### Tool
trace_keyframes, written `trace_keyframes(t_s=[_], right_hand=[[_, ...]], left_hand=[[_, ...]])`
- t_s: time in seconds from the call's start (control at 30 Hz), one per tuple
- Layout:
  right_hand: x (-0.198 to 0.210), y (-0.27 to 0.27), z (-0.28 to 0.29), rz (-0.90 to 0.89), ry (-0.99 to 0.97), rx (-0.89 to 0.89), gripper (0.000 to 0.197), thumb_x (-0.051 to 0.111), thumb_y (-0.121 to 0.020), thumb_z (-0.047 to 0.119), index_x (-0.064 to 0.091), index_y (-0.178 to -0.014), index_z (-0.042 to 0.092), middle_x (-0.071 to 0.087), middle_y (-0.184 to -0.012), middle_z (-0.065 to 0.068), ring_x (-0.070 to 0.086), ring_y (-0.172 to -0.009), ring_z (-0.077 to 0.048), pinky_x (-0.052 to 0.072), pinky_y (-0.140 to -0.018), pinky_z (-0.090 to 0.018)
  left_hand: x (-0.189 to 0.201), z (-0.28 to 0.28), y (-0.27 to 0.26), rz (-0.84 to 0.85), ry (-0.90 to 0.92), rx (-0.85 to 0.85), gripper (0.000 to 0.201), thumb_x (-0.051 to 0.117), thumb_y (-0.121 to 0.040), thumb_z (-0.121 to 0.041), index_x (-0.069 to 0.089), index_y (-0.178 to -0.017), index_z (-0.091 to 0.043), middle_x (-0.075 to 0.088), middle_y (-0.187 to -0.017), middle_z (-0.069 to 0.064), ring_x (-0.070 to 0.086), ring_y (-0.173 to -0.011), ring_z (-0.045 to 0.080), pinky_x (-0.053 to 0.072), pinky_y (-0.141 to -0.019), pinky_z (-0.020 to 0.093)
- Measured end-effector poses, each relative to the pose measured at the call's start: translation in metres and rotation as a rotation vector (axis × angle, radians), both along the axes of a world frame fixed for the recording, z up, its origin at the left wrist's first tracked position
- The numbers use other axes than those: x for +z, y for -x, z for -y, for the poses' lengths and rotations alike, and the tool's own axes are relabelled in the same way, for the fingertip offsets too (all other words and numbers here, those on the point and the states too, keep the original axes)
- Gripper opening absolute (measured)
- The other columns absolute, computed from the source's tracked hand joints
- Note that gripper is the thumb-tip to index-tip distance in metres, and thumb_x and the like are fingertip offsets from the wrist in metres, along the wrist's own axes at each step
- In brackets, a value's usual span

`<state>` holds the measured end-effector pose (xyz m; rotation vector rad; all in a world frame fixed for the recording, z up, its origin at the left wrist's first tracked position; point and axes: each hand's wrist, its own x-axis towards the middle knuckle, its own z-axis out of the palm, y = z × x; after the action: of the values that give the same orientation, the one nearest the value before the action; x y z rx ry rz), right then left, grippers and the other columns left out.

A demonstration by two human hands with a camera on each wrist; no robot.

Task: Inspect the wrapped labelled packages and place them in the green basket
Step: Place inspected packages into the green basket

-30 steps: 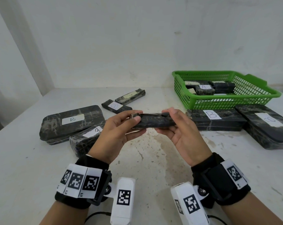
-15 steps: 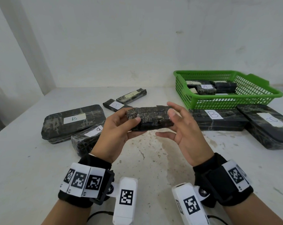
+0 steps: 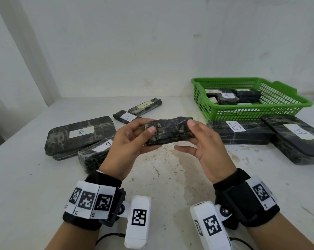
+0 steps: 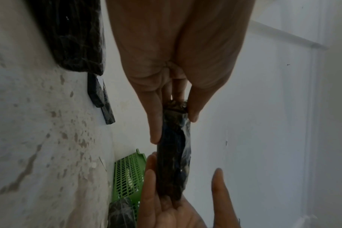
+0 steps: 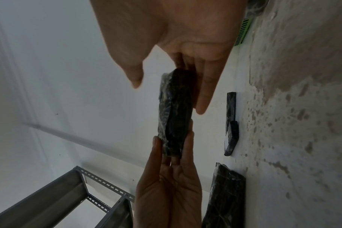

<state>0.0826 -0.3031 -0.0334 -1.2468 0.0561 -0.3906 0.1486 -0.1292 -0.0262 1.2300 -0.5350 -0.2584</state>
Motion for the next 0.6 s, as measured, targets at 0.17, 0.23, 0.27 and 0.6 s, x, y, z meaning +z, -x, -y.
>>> trace_keyframes(t_s=[0.17, 0.23, 0.27, 0.6], right_hand=[[0.002, 0.002, -0.001, 0.0, 0.053, -0.007, 0.036, 0.058, -0.085, 0.036, 0.069, -0.106, 0.01, 0.076, -0.101, -0.008, 0.073, -0.094, -0.021, 0.06, -0.069, -0.029], [0.003, 0.003, 0.002, 0.025, 0.066, -0.045, 0.032, 0.06, -0.082, 0.033, 0.069, -0.103, 0.01, 0.076, -0.096, -0.008, 0.073, -0.089, -0.02, 0.061, -0.066, -0.028], [0.003, 0.003, 0.002, 0.032, 0.066, -0.055, 0.032, 0.06, -0.082, 0.032, 0.069, -0.103, 0.01, 0.075, -0.097, -0.008, 0.074, -0.089, -0.021, 0.061, -0.065, -0.028], [0.002, 0.005, -0.015, -0.035, 0.039, 0.056, 0.053, 0.061, -0.079, 0.045, 0.062, -0.117, 0.008, 0.072, -0.111, -0.011, 0.073, -0.096, -0.024, 0.06, -0.067, -0.035]], left_hand=[[0.003, 0.0, 0.003, -0.032, 0.0, -0.044, 0.033, 0.065, -0.086, -0.015, 0.061, -0.115, 0.0, 0.074, -0.084, 0.003, 0.072, -0.085, 0.016, 0.062, -0.077, 0.037], [0.002, 0.001, 0.004, -0.066, 0.008, -0.066, 0.033, 0.07, -0.086, -0.016, 0.063, -0.114, -0.002, 0.073, -0.097, 0.013, 0.072, -0.09, 0.022, 0.061, -0.077, 0.036], [0.002, 0.002, 0.005, -0.075, 0.004, -0.07, 0.033, 0.069, -0.084, -0.017, 0.064, -0.114, -0.002, 0.073, -0.101, 0.013, 0.072, -0.092, 0.024, 0.061, -0.077, 0.036], [-0.002, 0.002, 0.0, -0.031, -0.019, 0.036, 0.015, 0.06, -0.089, -0.002, 0.068, -0.101, -0.005, 0.077, -0.088, 0.007, 0.074, -0.084, 0.021, 0.061, -0.065, 0.03]])
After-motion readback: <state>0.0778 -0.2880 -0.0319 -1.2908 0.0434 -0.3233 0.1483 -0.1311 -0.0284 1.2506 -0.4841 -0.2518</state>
